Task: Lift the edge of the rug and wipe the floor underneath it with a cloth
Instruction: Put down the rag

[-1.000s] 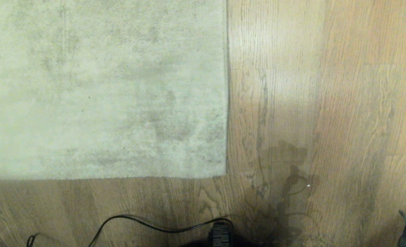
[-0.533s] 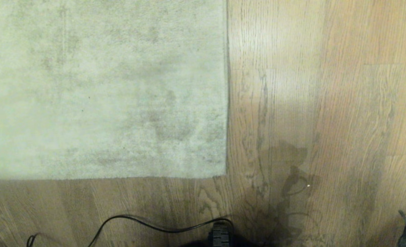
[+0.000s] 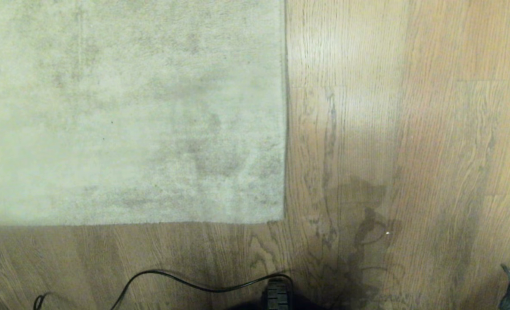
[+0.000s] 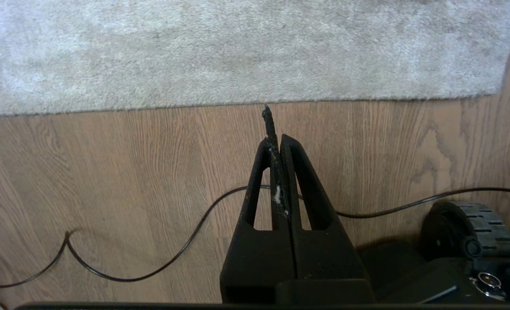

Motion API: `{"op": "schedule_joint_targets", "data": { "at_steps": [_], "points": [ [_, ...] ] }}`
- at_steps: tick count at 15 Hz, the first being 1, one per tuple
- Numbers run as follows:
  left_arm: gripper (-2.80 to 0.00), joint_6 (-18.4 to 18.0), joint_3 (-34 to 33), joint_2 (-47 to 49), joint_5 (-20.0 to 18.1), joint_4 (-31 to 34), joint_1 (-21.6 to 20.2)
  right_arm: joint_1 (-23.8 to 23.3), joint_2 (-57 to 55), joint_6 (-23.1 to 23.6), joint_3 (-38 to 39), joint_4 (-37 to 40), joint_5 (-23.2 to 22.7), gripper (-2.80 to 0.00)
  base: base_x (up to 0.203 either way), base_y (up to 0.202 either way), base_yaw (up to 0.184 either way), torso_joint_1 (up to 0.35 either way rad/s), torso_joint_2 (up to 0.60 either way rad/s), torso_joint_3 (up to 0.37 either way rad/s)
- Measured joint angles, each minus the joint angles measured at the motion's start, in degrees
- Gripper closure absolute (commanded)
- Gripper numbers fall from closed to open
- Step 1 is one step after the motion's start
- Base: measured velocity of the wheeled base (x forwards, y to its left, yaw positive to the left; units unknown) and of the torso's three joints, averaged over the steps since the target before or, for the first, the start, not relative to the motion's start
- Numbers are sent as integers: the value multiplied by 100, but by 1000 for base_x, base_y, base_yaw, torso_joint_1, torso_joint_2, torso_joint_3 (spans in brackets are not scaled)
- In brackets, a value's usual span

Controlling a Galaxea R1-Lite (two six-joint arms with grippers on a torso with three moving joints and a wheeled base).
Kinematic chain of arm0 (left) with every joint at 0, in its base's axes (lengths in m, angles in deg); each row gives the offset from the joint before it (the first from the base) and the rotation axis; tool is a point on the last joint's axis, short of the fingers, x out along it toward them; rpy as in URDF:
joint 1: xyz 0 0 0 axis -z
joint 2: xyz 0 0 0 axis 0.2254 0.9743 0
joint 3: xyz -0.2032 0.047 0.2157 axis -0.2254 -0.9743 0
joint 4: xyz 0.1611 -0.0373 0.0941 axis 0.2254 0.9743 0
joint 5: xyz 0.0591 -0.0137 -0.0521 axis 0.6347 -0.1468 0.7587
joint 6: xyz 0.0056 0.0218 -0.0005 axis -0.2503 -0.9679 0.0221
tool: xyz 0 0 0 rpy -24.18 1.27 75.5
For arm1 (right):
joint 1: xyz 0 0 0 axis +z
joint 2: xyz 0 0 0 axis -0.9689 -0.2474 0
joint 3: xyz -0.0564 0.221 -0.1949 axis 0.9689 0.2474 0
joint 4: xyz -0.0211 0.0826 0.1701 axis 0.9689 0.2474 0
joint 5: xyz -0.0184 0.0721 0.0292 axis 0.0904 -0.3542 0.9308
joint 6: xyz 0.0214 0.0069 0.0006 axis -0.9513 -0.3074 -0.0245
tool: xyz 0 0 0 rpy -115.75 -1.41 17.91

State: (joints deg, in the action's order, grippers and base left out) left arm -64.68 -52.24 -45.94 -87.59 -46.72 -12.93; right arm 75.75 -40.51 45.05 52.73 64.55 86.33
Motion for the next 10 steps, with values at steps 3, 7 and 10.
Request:
{"op": "schedule_joint_targets", "data": {
  "at_steps": [3, 7, 10],
  "points": [
    [0, -4, 0, 0, 0, -2, 0, 0, 0, -2, 0, 2, -1, 0, 0, 0, 0, 0, 0, 0],
    [0, -4, 0, 0, -5, 0, 0, 0, 0, -5, 0, -1, 0, 0, 0, 0, 0, 0, 0, 0],
    [0, 0, 0, 0, -3, -10, 0, 0, 0, -5, 0, -1, -2, 0, 0, 0, 0, 0, 0, 0]
  ]
}}
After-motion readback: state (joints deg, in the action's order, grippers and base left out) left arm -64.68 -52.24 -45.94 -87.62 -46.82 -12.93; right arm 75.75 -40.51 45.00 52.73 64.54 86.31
